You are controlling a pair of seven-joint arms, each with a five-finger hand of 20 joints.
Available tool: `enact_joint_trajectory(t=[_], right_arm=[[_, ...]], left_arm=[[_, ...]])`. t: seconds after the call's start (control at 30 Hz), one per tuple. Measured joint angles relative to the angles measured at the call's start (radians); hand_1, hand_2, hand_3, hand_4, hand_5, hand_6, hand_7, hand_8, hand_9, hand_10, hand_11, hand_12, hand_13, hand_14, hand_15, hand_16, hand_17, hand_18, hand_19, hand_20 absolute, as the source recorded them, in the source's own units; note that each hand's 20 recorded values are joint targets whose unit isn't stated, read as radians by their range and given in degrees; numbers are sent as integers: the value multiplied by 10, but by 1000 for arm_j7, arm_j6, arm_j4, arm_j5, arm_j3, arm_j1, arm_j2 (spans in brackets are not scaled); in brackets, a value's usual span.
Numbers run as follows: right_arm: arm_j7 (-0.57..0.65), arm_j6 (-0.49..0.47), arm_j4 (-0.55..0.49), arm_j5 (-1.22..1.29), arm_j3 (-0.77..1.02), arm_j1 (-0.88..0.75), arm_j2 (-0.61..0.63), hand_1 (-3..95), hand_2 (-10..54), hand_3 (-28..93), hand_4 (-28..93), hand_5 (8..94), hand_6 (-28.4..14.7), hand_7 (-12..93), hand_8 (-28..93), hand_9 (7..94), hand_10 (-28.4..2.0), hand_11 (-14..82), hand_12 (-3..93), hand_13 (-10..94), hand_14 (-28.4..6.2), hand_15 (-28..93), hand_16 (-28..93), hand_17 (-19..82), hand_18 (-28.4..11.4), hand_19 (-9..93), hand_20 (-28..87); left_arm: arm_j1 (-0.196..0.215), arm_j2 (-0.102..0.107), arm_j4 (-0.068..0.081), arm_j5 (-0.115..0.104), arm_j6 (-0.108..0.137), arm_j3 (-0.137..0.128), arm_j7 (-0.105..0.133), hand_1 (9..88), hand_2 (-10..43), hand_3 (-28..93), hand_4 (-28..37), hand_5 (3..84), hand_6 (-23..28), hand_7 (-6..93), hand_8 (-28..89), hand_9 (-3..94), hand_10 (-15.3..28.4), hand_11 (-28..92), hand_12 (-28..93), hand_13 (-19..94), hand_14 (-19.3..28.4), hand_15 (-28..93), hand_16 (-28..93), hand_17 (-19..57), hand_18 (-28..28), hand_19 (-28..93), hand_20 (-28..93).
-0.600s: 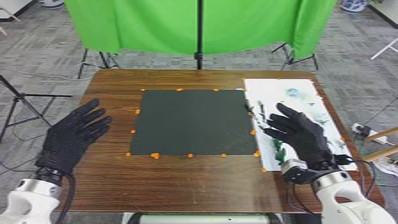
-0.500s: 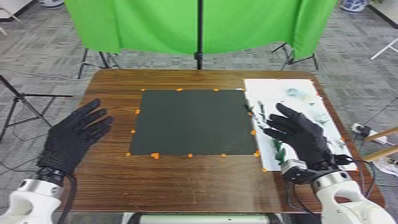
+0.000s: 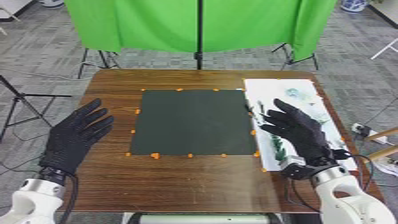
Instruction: Arrange flowers
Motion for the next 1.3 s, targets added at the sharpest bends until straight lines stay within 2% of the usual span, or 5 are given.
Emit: enact_joint_trajectory(t=[0.27,0.5,0.7,1.0,1.3], right_arm=[[-7,1,-7,-4,8,2,24,130,-28,794,-283,324,-49,129,-118,361,-129,132,194,313,-114,132,282,37,-203,444,209],[-11,54,-40,-137,13,-24,33,287,-86,755,-282,657,-8,341,-206,679,-125,587,280,601,-113,789,214,217,-184,730,342],[142,264,-136,-526,4,-34,232,503,-95,210,-216,846,30,462,-216,850,-94,694,320,771,-103,884,271,332,-185,837,367],[315,-251,-116,-927,-102,39,425,345,-95,228,-208,936,5,492,-206,919,-104,703,309,828,-119,898,262,367,-209,885,320],[394,-306,-22,-1165,-196,66,439,237,-95,472,-282,927,4,459,-196,909,-108,673,306,826,-116,883,255,360,-211,895,294]], left_arm=[[-1,1,0,0,0,-1,2,276,6,693,-222,353,27,214,-107,277,122,257,134,231,148,340,-12,-107,204,444,58],[5,1,-2,0,2,-10,4,275,5,696,-223,354,27,214,-106,277,121,257,134,231,148,343,-11,-107,205,445,58],[22,2,-10,0,6,-17,12,276,6,694,-224,354,26,213,-106,278,121,257,133,231,148,342,-12,-107,205,445,59],[22,10,-10,0,6,-12,11,275,6,695,-225,354,27,213,-106,277,122,257,134,231,148,342,-12,-107,204,443,58],[23,9,-10,3,5,-14,7,273,10,696,-227,356,27,213,-106,280,122,257,134,232,148,343,-12,-108,205,446,60]])
